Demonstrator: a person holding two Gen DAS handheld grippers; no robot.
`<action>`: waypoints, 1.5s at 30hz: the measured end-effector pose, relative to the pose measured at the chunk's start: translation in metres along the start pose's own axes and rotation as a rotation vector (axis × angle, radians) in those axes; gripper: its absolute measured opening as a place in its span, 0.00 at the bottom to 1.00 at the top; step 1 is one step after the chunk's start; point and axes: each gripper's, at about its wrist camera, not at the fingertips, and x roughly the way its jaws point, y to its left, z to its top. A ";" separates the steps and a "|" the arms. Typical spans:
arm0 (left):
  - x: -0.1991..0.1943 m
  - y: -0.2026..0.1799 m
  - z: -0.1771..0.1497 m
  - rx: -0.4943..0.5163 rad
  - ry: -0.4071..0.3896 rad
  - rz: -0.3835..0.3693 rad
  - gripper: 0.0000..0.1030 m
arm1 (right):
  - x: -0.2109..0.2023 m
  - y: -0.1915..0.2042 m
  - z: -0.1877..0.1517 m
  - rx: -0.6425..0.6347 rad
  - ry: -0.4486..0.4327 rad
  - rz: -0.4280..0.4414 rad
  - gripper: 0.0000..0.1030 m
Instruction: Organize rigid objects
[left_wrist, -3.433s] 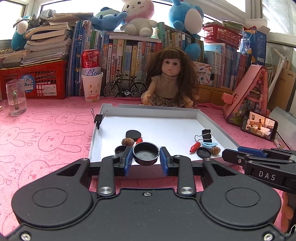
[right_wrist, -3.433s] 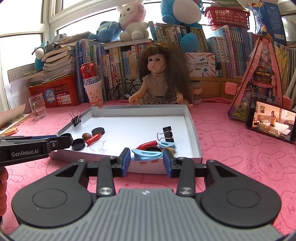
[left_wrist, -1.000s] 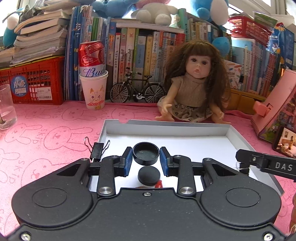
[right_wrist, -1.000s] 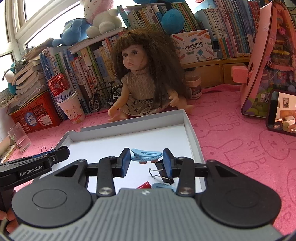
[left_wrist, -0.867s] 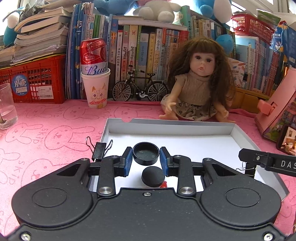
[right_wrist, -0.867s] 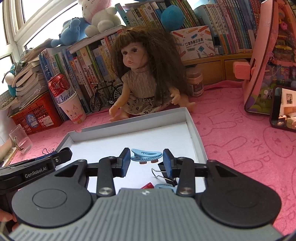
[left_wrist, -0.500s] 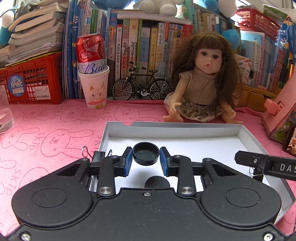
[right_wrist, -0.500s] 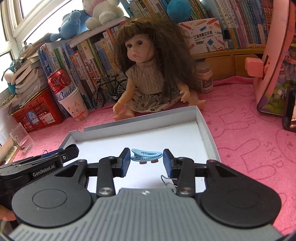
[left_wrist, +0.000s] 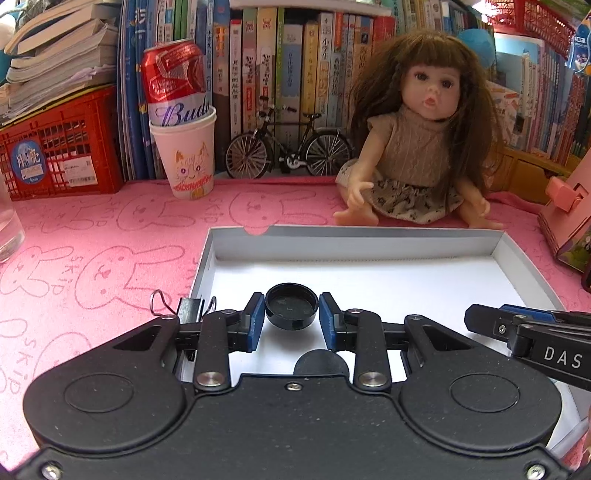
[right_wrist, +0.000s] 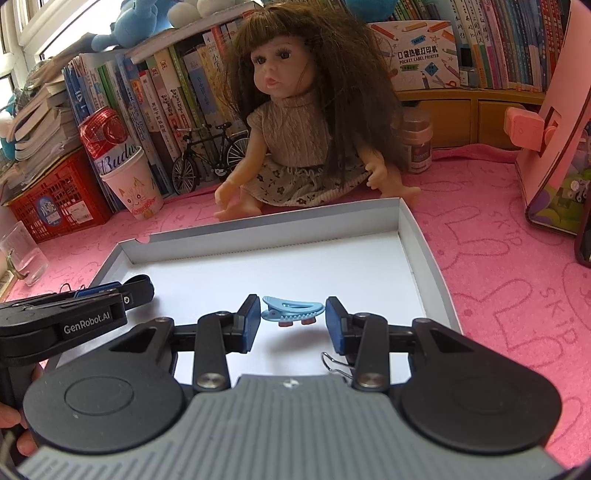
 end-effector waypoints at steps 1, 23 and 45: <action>0.001 0.001 0.000 -0.004 0.004 0.000 0.29 | 0.000 0.000 0.000 -0.004 -0.003 -0.004 0.43; 0.009 0.002 -0.001 -0.012 0.056 0.011 0.29 | -0.002 0.003 -0.004 -0.039 -0.010 -0.012 0.44; -0.039 -0.003 -0.007 -0.005 -0.060 -0.035 0.73 | -0.049 -0.003 -0.008 -0.041 -0.153 -0.041 0.81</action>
